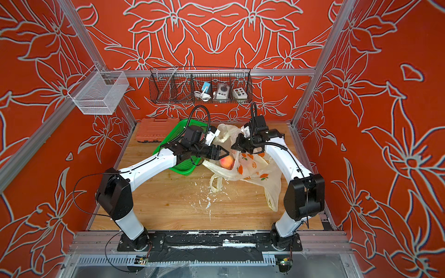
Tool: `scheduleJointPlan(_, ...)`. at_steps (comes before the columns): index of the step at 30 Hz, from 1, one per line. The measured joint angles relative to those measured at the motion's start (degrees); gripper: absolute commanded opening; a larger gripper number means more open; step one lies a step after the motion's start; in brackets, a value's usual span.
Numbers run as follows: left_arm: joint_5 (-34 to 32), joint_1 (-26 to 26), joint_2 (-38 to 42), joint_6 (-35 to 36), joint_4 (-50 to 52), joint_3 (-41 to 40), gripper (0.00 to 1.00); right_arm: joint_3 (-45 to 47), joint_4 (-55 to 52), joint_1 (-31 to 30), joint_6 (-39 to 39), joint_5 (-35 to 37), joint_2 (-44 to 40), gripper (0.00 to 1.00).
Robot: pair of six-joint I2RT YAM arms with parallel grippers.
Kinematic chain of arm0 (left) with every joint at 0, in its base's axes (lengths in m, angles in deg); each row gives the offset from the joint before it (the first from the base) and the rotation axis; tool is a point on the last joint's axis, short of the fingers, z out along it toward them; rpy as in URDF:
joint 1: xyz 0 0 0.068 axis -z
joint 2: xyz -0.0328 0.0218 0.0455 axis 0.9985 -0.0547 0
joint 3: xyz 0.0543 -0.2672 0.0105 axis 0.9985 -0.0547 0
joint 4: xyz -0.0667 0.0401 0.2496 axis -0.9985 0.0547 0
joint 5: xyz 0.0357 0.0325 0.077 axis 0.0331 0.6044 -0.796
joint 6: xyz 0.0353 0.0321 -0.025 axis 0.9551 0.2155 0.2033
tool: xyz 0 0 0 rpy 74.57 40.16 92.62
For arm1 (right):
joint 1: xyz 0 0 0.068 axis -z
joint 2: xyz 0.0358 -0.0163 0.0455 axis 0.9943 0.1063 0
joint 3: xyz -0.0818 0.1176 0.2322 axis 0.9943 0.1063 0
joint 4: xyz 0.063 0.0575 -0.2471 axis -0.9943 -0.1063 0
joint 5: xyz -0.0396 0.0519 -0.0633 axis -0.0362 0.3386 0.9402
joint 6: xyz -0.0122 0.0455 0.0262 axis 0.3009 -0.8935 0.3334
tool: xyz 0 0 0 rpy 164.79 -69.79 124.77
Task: Place the peach into a plastic bag & tie a knot
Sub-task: Place the peach in the plastic bag, then adjust the plastic bag.
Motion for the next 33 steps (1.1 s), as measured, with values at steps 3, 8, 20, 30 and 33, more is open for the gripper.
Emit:
scheduleJointPlan(3,0.11,-2.95,3.65,3.02,3.50,-1.20,0.79,0.00,0.00,0.00,0.02,0.00,0.00,0.00)
scheduleJointPlan(8,-3.10,-8.04,11.76,11.39,11.45,-0.24,0.80,0.00,-0.02,0.00,0.02,-0.02,0.00,0.00)
scheduleJointPlan(20,-15.56,3.15,7.23,36.81,9.62,4.46,0.84,0.00,-0.31,0.00,0.13,-0.28,0.00,0.00)
scheduleJointPlan(30,-18.53,2.69,-3.56,43.28,2.16,12.02,0.29,0.00,-0.83,0.00,0.70,-0.50,0.04,0.00)
scheduleJointPlan(33,-18.40,2.67,-3.65,43.08,1.73,12.66,0.09,0.00,-1.42,-0.02,1.55,-0.39,0.04,0.00)
